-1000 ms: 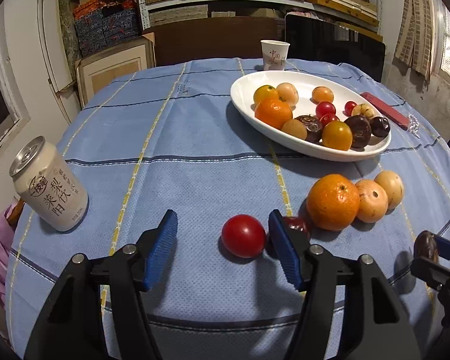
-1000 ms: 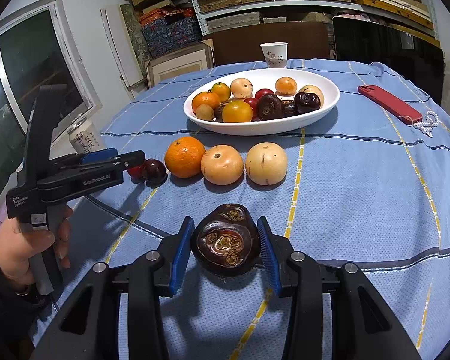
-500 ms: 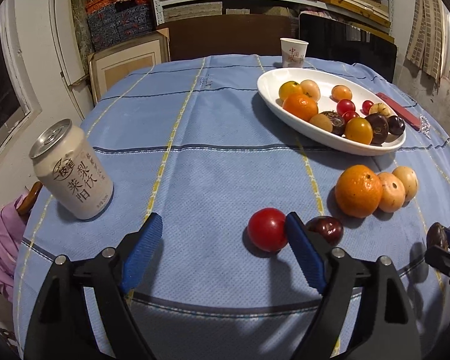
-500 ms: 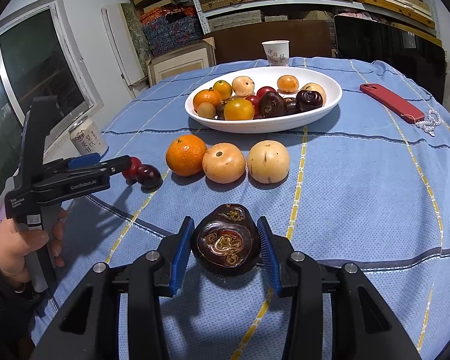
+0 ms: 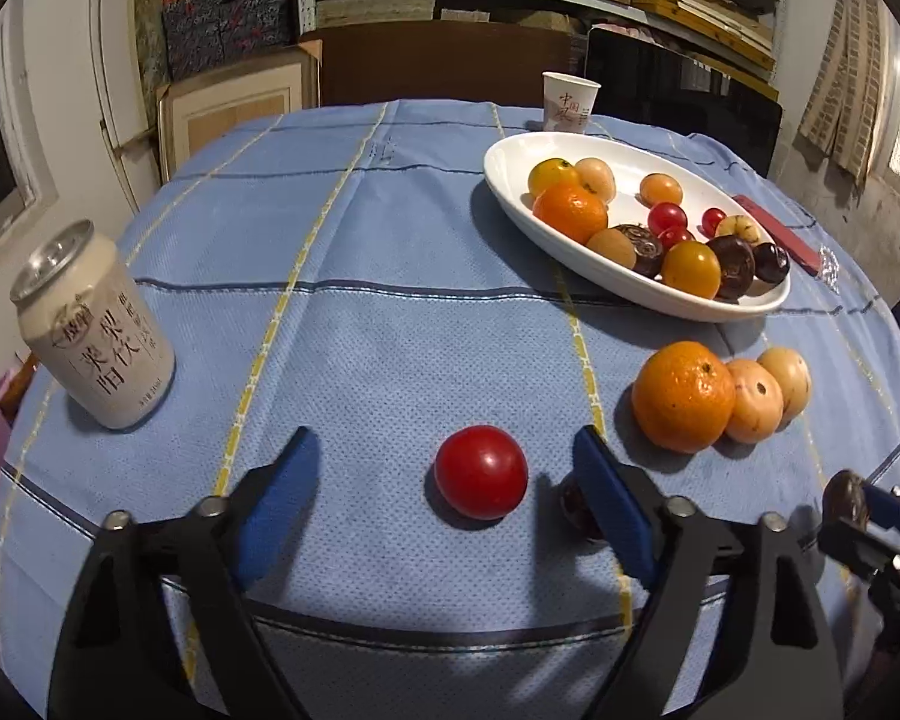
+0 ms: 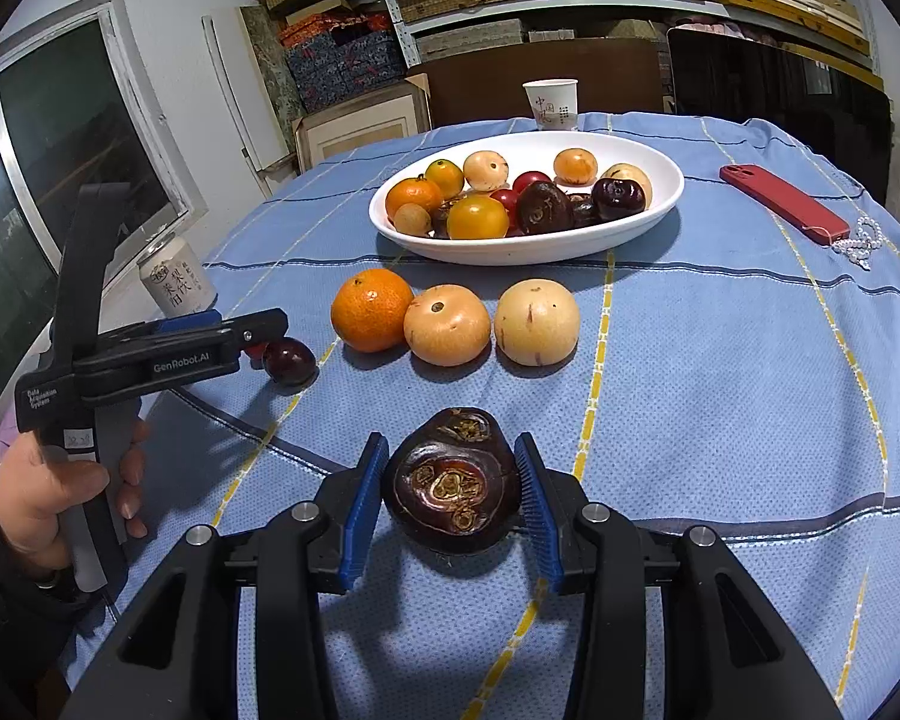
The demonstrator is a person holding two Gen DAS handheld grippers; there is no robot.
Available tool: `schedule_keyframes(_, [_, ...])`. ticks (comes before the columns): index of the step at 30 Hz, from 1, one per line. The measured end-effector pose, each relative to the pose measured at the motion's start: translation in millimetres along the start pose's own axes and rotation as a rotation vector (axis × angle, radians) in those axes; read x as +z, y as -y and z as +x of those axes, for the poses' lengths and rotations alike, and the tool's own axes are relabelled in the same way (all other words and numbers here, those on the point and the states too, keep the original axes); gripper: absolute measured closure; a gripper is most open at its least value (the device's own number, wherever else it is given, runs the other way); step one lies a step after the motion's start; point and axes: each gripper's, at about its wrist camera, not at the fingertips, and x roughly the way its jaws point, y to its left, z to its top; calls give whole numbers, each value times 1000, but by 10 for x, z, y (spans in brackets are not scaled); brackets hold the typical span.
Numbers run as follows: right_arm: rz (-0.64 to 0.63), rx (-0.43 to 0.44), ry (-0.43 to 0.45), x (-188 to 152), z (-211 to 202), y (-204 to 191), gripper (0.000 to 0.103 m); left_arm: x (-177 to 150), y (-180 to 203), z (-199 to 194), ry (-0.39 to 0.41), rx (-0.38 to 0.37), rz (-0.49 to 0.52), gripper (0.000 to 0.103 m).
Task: Organize fruits
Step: 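Grasp the red tomato with the left tool while the right tool holds the mangosteen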
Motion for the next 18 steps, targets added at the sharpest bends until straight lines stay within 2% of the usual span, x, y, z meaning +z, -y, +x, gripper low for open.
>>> schedule_keyframes(1, [0,0,-1,0,2,-1,59,-15,-6,-5,-3,17,9,37])
schedule_keyframes(3, [0,2,-1,2,2,-1,59,-49,-89,-9,-25,-16,-17,37])
schedule_keyframes(6, [-1,4,1,2,0,-2,59,-82,-151,-111,1,9,-2,38])
schedule_keyframes(8, [0,5,-1,3,5,1,59,-98,-160,-130,1,-4,12,38])
schedule_keyframes(15, [2,4,2,3,-5,6,59,-81,80,49,-30,-74,74,41])
schedule_keyframes(17, [5,4,1,2,-3,11,59,-61,94,69,-36,-101,69,55])
schedule_keyframes(18, [6,5,-1,2,0,11,59,-64,113,90,-45,-117,79,70])
